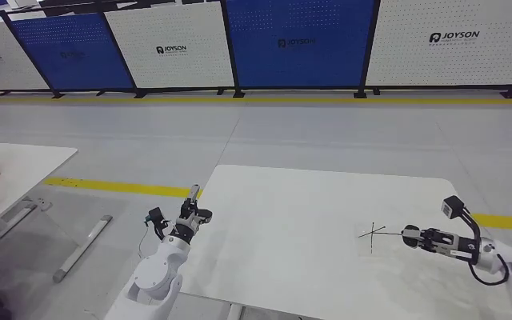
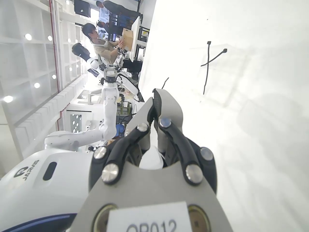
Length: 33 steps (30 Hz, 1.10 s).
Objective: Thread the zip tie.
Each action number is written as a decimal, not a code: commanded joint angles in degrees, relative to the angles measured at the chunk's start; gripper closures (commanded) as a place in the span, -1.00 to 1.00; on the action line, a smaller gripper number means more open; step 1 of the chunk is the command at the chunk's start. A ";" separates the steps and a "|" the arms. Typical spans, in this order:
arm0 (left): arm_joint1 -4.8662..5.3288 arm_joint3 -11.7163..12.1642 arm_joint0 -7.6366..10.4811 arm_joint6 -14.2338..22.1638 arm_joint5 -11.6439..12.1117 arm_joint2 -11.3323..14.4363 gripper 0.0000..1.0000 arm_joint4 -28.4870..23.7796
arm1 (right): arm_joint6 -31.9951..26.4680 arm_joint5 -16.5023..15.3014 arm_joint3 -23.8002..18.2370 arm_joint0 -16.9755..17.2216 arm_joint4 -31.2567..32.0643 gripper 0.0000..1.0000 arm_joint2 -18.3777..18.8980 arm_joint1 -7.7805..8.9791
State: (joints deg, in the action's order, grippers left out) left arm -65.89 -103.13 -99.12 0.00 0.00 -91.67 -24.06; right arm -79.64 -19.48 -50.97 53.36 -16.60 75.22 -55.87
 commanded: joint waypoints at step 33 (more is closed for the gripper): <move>0.00 0.00 0.00 0.00 0.00 0.00 -1.00 0.00 | 4.05 3.20 -14.59 5.82 2.16 1.00 -1.15 0.44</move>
State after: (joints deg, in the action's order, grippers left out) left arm -65.89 -103.13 -99.12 0.00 0.00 -91.67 -24.06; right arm -75.58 -16.26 -65.56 59.18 -14.44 74.07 -55.43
